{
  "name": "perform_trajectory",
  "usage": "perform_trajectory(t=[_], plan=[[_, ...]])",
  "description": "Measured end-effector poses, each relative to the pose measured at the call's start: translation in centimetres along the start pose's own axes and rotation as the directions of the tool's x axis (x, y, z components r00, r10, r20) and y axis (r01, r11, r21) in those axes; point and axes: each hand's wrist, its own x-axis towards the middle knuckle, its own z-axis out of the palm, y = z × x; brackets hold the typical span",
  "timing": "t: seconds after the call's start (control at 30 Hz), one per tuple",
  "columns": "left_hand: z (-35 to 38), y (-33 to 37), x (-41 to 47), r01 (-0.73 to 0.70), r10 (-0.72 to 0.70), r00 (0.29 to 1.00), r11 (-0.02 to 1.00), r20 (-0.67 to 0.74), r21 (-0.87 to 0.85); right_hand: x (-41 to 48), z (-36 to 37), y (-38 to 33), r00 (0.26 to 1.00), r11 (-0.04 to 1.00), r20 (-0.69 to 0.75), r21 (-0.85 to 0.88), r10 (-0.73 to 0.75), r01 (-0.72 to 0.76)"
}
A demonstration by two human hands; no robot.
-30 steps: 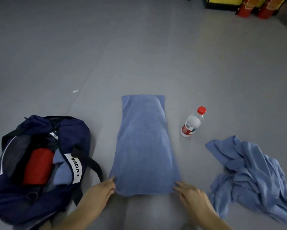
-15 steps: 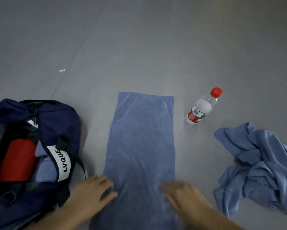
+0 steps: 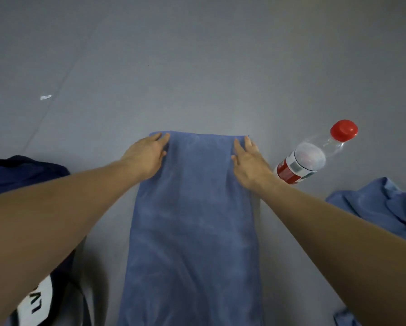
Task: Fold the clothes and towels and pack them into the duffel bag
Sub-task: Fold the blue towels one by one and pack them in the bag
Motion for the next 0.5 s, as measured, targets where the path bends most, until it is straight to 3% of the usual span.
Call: perform_trajectory(t=[0.2, 0.37, 0.5], plan=[[0.5, -2.5, 2.9, 0.096, -0.101, 0.991, 0.994, -0.090, -0.052, 1.6, 0.9, 1.9, 0.997, 0.996, -0.005, -0.053, 0.076, -0.076], [0.2, -2.4, 4.6, 0.199, -0.219, 0.967, 0.969, -0.134, -0.149, 3.2, 0.4, 2.1, 0.999, 0.998, -0.033, -0.057, -0.015, 0.013], [0.1, -1.7, 4.6, 0.193, -0.226, 0.954, 0.966, -0.196, -0.171, 3.0, 0.1, 2.3, 0.988, 0.994, -0.115, 0.041, -0.100, 0.105]])
